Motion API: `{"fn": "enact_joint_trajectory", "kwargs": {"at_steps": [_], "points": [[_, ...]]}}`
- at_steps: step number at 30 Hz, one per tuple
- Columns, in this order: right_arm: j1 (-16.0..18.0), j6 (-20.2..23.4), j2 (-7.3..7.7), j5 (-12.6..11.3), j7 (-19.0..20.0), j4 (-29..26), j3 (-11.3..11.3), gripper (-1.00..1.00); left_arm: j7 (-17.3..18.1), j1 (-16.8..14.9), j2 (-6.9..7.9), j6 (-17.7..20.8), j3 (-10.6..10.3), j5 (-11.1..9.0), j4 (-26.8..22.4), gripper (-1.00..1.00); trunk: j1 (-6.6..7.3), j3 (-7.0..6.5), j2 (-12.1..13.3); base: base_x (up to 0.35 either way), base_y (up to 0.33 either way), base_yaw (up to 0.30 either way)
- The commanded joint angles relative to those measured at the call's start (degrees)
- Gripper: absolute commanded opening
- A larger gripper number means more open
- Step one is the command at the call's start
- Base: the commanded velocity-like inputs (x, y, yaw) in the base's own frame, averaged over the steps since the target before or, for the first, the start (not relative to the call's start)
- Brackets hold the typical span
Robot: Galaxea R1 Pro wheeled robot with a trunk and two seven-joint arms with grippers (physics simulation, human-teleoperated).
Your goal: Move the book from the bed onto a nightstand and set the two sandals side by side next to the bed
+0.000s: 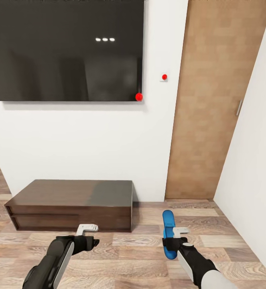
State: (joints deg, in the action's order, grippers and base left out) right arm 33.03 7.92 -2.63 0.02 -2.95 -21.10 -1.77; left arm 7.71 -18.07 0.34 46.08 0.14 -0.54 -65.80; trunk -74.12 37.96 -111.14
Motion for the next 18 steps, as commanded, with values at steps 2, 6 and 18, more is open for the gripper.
{"fn": "enact_joint_trajectory", "kwargs": {"at_steps": [2, 6, 18], "points": [[0.0, 0.4, 0.20, -0.1, -0.3, -0.1, -0.2, -1.00, 0.2, 0.0, 0.34, -1.1, 0.0, -0.2, 2.0, 1.00, 0.46, -0.31, 0.8, 0.000, 0.000, 0.000], [-0.8, 0.3, 0.97, -0.2, -0.2, -0.1, -0.2, -1.00, 0.2, -0.1, 1.99, -6.4, 0.1, -0.5, 11.6, 1.00, 1.33, -1.02, 2.4, 0.000, 0.000, 0.000], [-2.8, 0.3, 1.62, -0.5, -0.5, 0.0, -0.1, -1.00, 0.4, -3.1, 4.07, -21.2, 0.2, -1.9, 32.7, 1.00, 3.97, -3.18, 7.2, 0.000, 0.000, 0.000]]}}
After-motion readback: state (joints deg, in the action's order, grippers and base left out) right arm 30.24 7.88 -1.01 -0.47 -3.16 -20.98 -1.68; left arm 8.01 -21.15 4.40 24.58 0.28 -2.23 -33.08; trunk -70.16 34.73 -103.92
